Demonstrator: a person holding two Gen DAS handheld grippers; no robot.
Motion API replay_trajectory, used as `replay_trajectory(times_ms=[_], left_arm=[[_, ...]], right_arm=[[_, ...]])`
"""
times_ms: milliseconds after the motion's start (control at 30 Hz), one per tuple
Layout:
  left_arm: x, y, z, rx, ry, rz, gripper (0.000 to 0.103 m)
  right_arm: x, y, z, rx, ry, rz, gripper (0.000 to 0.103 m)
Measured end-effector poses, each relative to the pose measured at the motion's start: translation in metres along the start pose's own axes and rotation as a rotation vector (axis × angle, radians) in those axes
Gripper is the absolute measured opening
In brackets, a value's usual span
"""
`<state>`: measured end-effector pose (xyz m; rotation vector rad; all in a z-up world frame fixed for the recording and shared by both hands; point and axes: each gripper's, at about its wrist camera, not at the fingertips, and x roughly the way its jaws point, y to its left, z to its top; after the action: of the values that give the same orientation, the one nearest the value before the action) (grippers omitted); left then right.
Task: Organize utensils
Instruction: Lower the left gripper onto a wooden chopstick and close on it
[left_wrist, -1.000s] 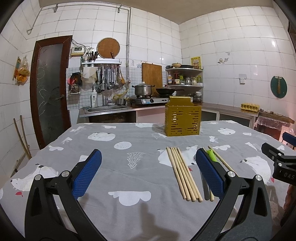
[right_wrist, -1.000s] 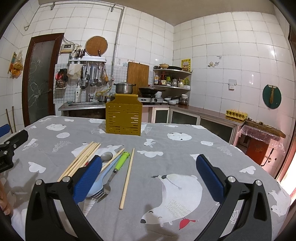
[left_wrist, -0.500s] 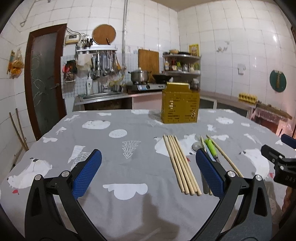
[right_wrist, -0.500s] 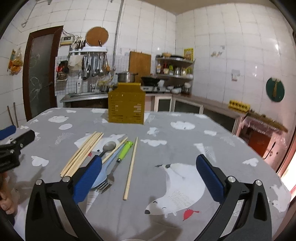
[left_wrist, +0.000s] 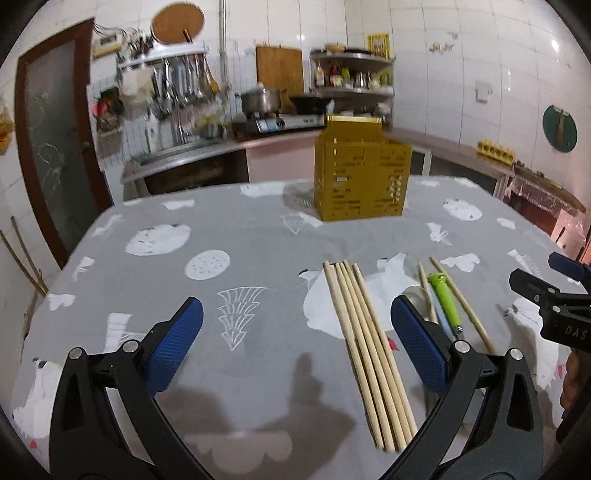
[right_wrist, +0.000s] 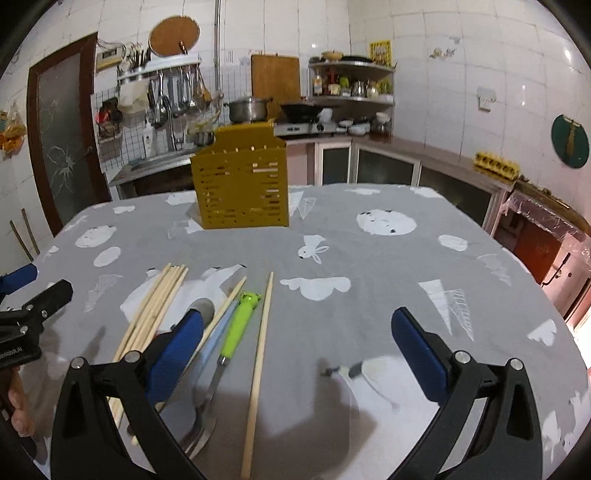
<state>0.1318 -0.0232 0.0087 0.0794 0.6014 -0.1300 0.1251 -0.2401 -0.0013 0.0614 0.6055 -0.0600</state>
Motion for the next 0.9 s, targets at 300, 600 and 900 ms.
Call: replay_trajectory(times_ms=[300,600,900], left_arm=[[0.056,-0.007,0.026,0.017,0.072,0.009,0.098],[0.100,-0.007,0.040,-0.026,0.158,-0.001,0.098],[0.139,0.006,0.025,-0.080,0.290,-0.011,0.098]], right_arm=[[0.068,0.003,0.025,-0.032,0.085,-0.067,0.099],[0.109,0.008,0.032,-0.048,0.156,-0.079,0.099],[0.129,-0.001,0.026,0.004,0.224,-0.052,0.098]])
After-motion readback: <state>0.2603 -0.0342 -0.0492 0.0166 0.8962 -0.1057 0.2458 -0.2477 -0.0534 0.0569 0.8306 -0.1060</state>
